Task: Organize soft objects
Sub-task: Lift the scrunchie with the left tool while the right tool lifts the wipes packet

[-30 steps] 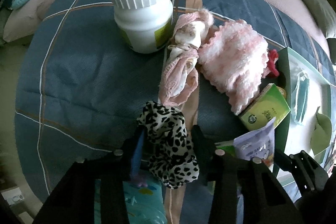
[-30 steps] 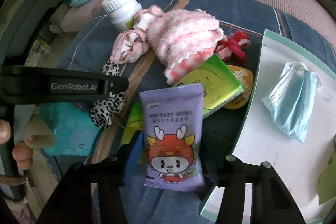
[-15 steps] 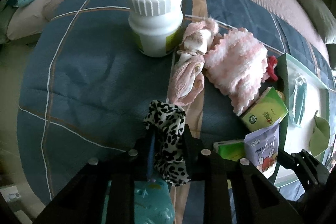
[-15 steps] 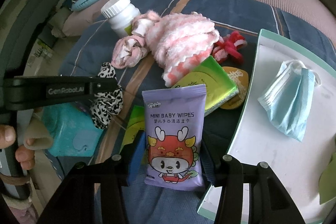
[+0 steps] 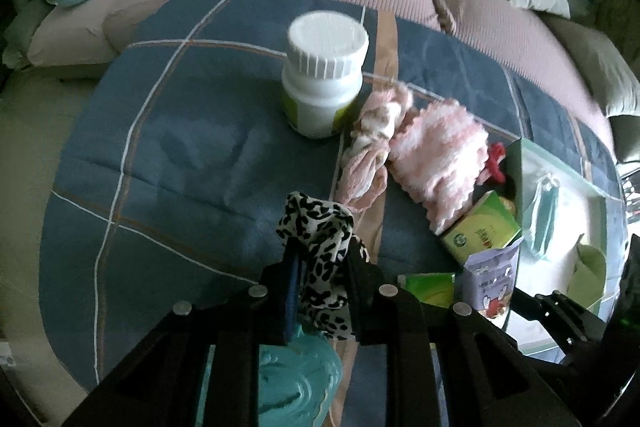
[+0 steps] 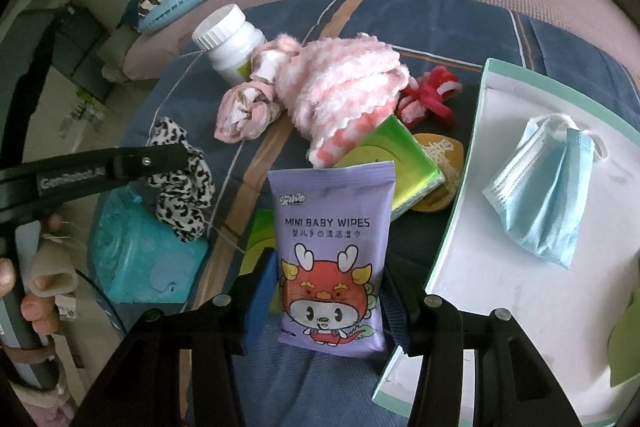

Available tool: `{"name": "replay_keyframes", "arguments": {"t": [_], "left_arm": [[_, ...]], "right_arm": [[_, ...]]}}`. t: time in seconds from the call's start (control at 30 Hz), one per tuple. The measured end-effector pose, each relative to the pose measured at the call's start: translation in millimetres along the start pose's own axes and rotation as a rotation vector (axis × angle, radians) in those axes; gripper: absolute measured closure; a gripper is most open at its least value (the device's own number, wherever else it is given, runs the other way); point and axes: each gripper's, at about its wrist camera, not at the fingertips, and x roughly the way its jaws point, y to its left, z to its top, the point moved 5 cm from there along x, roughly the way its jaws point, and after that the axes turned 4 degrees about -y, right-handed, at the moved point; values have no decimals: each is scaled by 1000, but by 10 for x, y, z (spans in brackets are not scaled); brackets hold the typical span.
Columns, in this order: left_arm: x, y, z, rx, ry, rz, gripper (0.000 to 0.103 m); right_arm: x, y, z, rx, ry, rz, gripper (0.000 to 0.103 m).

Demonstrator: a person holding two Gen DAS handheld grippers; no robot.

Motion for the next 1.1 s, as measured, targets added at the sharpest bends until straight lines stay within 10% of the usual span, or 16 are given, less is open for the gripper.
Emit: {"name": "replay_keyframes", "arguments": {"t": [1.1], "left_arm": [[-1029, -114, 306, -15, -264, -4, 82]], "right_arm": [[-912, -120, 147, 59, -215, 38, 50]]}}
